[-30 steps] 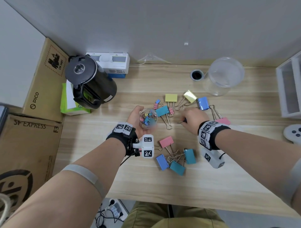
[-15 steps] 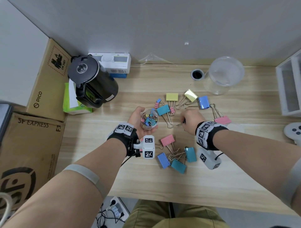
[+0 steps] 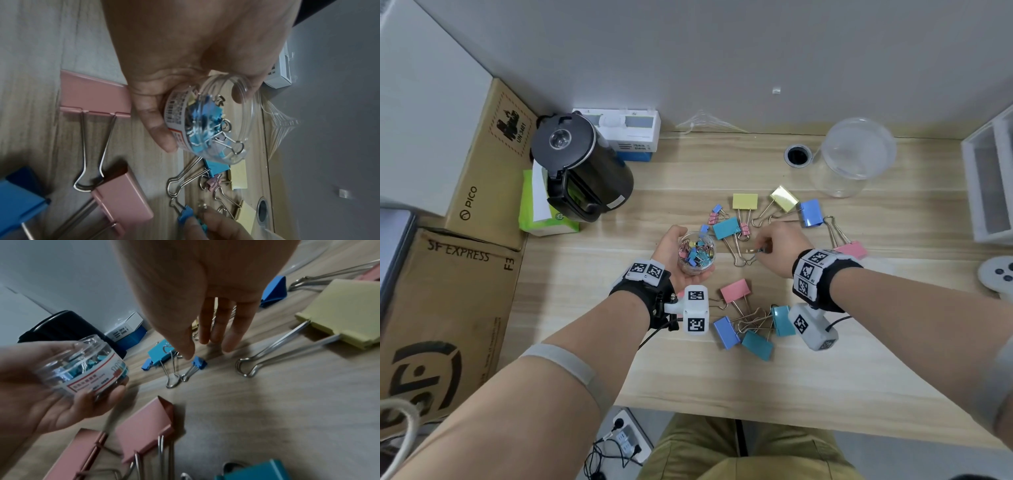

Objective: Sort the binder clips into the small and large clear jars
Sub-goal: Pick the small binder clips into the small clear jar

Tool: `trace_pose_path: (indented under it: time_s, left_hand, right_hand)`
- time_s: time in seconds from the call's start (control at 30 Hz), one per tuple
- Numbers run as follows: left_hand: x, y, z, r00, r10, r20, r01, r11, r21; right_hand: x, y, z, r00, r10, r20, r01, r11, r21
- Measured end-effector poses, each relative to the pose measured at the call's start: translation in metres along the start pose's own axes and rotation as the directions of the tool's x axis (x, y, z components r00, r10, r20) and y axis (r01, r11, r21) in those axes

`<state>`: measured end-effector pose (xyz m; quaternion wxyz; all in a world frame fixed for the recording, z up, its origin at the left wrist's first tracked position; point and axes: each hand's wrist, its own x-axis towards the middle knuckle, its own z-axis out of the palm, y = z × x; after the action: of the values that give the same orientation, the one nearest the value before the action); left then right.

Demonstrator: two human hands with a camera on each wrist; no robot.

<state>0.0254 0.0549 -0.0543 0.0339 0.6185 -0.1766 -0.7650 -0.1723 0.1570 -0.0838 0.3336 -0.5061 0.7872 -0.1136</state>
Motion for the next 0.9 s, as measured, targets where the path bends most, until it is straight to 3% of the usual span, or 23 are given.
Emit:
trace_pose_path:
  time_s: [0.1,0.2,0.4,0.53,0.63,0.73,0.9]
  left_hand:
    - [0.001,-0.002,-0.002,1.000,0.001,-0.001,-0.001,1.000,0.009]
    - [0.002,-0.004,-0.003,1.000,0.002,0.004,-0.002,1.000,0.004]
    - [0.001,-0.006,-0.004,1.000,0.004,0.000,-0.004,1.000,0.011]
    - [0.000,-0.007,-0.002,1.000,0.019,-0.008,-0.018,0.999,0.030]
    - [-0.001,-0.007,-0.001,0.999,0.030,-0.018,-0.029,0.999,0.042]
    - [-0.002,-0.007,0.002,0.999,0.046,-0.017,-0.045,0.997,0.058]
    - [-0.007,-0.009,0.009,0.998,0.048,0.033,-0.049,0.998,0.030]
  right_hand:
    - [0.000,-0.002,0.009,0.986,-0.137,0.094,0.150,0.978,-0.146]
    - [0.001,-0.001,0.013,0.970,-0.165,0.181,0.213,0.933,-0.290]
    - [-0.003,0.000,0.008,0.985,-0.118,0.127,0.152,0.939,-0.308]
    - [-0.004,0.001,0.000,0.989,-0.101,0.104,0.120,0.972,-0.204]
    - [-0.003,-0.013,-0.010,0.998,-0.063,-0.019,0.064,0.995,0.077]
    - [-0.001,-0.041,-0.023,0.996,-0.064,-0.061,0.080,0.948,0.308]
    - [-0.004,-0.079,-0.027,0.961,-0.218,0.168,0.140,0.914,0.381]
